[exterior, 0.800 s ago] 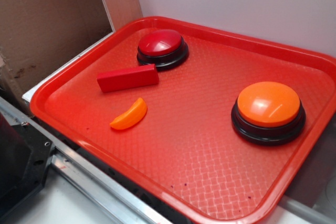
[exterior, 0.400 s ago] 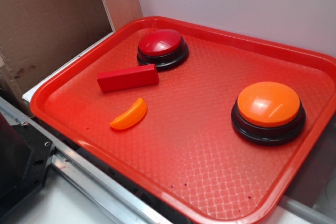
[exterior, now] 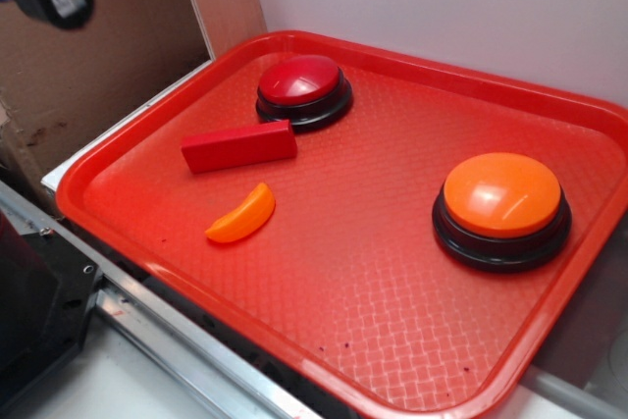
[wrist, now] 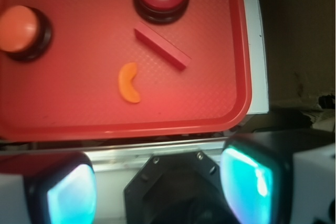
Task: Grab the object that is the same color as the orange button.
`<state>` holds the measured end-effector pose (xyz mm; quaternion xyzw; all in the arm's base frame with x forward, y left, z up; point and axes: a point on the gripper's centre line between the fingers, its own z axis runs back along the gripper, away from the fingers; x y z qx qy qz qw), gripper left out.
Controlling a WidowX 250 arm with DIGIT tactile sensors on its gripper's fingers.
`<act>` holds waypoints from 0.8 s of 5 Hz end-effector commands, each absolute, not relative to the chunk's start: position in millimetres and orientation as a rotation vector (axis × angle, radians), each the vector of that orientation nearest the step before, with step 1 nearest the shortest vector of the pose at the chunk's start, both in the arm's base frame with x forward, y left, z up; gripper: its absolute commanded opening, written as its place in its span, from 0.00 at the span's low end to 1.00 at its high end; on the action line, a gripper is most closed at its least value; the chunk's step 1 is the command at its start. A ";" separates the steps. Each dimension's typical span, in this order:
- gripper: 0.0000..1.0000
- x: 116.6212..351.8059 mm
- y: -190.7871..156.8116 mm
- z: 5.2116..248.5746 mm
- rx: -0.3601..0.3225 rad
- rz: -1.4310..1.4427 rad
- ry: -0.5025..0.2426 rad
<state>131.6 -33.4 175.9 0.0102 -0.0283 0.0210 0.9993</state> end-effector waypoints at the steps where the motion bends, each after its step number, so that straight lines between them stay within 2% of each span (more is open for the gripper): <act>1: 1.00 154.3 -41.9 105.1 0.050 -0.013 -0.138; 4: 1.00 177.1 -66.9 38.0 0.118 0.026 -0.138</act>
